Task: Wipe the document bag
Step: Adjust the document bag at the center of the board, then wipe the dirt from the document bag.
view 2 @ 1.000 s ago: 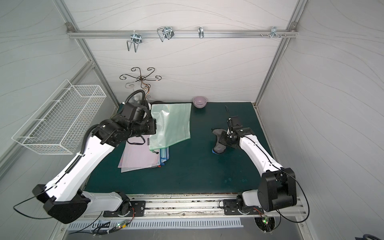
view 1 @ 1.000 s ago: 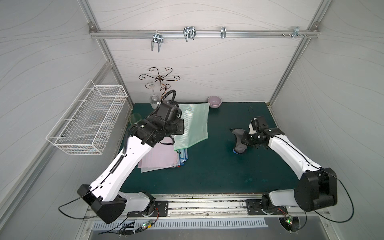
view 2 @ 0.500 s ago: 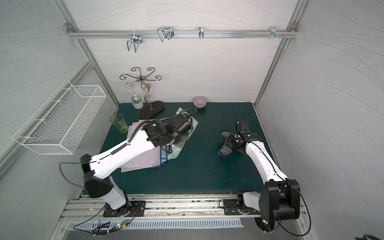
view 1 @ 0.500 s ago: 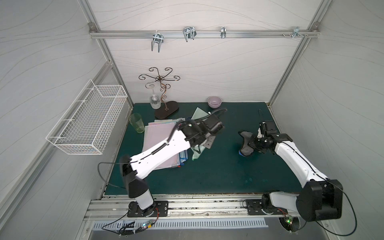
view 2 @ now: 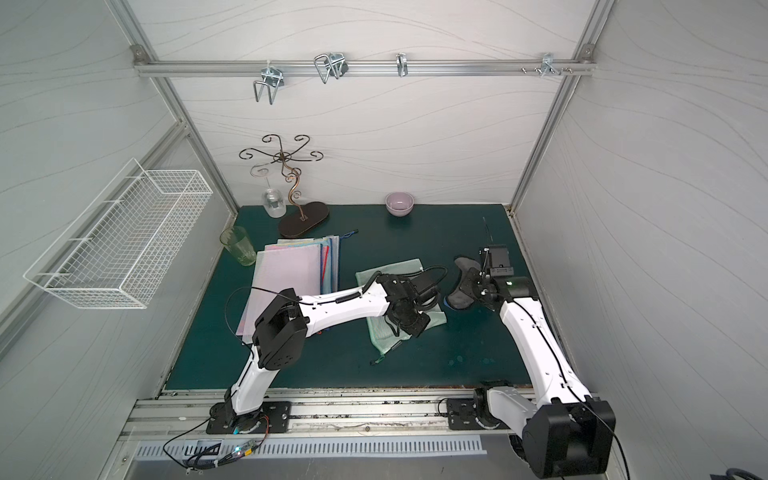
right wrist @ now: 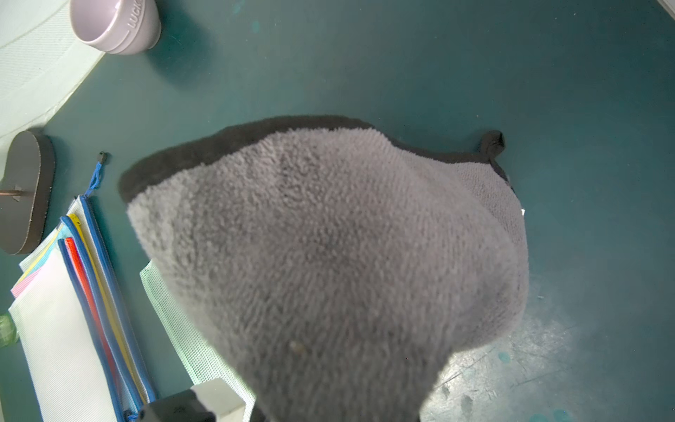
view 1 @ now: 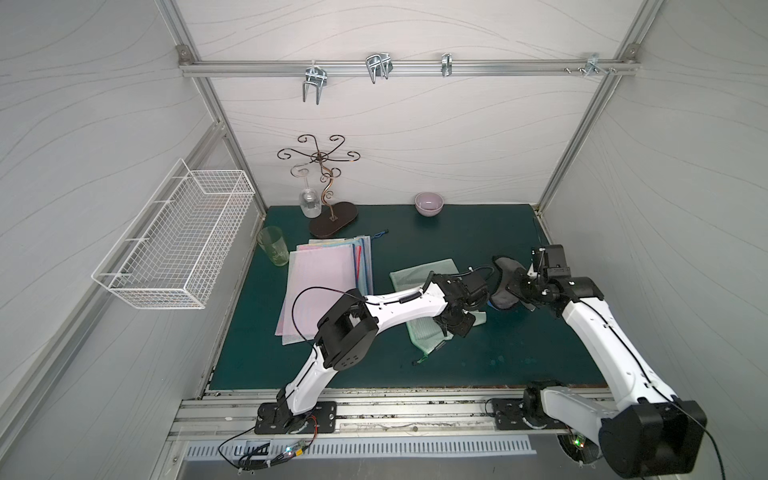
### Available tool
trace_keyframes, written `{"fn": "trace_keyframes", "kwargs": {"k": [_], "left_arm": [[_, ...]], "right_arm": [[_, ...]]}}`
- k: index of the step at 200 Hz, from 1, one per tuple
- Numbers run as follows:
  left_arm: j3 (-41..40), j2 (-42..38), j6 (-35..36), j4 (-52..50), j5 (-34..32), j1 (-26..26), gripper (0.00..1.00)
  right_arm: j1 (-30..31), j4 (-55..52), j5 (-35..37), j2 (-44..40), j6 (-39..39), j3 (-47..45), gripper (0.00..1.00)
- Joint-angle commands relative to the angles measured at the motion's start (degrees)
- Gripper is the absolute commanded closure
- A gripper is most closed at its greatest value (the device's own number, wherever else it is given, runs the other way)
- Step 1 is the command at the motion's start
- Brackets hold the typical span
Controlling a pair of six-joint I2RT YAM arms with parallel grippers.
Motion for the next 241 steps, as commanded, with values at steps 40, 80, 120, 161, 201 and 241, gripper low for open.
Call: {"fn": "trace_keyframes", "kwargs": {"k": [40,80,120,161,201,241], "left_arm": [[-7.09,-7.50,-0.75,7.42,5.61,0.25,0.55],[-16.51,-17.11,-7.09,12.85,7.77,3.83,0.55],[-31.02,-22.20,-16.60,20.85,11.14,15.36,0.99],[-32.32,-16.08,-18.97,24.48,13.43,20.76,1.00],[-31.73,-11.49,-23.24,26.65,13.42,22.43,1.00],[-32.18,-10.21,-26.37,24.08,10.86,23.51,1.00]], "right_arm": [[-0.17,0.21,-1.41,0.52,-0.33,0.03,1.00],[2.83,0.38,-1.45,2.20,-1.38,1.36,1.00],[10.36,1.49,-7.75,7.91,-3.54,4.42,1.00],[20.60,4.66,-19.26,19.22,-3.23,6.07,1.00],[24.18,9.65,-29.75,29.59,0.23,3.59,1.00],[20.16,0.27,-24.43,38.02,-1.09,3.93,1.00]]}}
